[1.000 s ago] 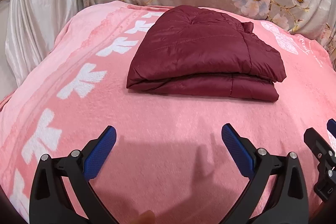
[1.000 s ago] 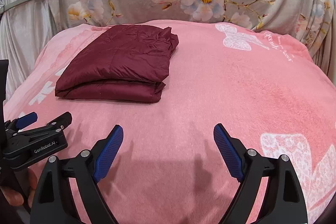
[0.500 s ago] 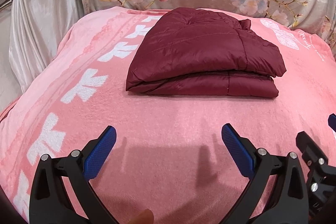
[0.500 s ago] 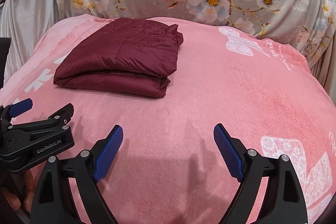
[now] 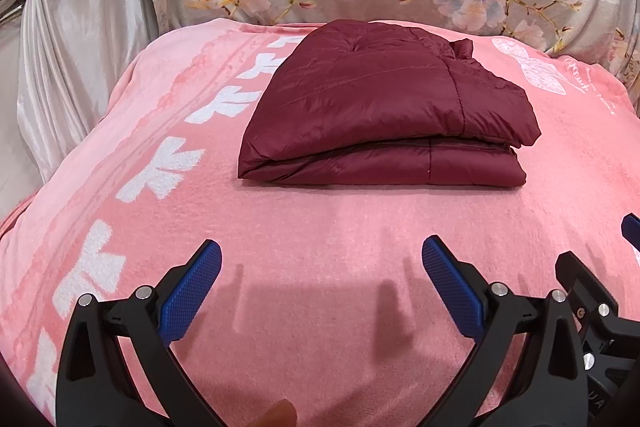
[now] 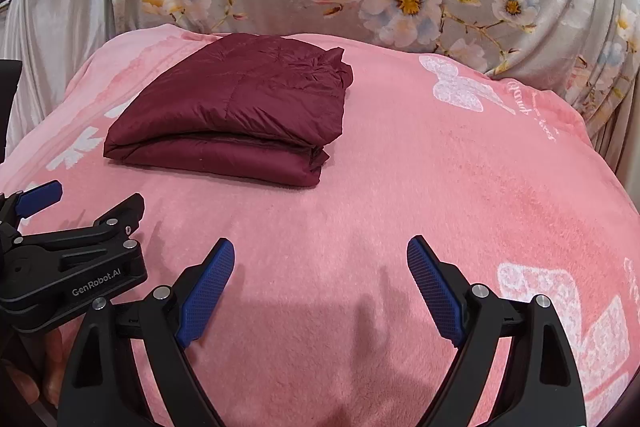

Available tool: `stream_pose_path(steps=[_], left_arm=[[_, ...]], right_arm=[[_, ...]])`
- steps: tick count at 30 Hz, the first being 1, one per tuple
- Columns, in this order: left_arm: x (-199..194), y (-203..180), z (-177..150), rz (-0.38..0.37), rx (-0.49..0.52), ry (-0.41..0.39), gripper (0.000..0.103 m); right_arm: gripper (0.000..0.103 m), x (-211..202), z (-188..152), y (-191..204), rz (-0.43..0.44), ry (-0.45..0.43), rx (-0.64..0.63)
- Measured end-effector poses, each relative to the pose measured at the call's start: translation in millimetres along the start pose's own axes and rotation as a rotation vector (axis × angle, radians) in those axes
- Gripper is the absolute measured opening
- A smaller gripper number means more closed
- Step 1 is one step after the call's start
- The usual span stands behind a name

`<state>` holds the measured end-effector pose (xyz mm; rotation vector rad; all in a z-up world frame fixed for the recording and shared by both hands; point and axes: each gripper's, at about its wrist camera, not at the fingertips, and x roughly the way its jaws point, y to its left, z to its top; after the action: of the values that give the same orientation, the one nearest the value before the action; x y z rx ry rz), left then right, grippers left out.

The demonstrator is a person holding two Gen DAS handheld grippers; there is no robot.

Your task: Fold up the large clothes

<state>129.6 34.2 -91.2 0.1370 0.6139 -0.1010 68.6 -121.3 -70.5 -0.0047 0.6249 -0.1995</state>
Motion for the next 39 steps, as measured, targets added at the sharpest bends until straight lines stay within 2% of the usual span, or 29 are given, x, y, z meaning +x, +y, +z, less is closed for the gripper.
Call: stream_pose_path(steps=[39], left_arm=[[-3.1, -2.2, -0.6, 0.009, 0.026, -0.025, 0.098]], right_arm=[[0.086, -1.4, 4.7, 3.0, -0.004, -0.008, -0.006]])
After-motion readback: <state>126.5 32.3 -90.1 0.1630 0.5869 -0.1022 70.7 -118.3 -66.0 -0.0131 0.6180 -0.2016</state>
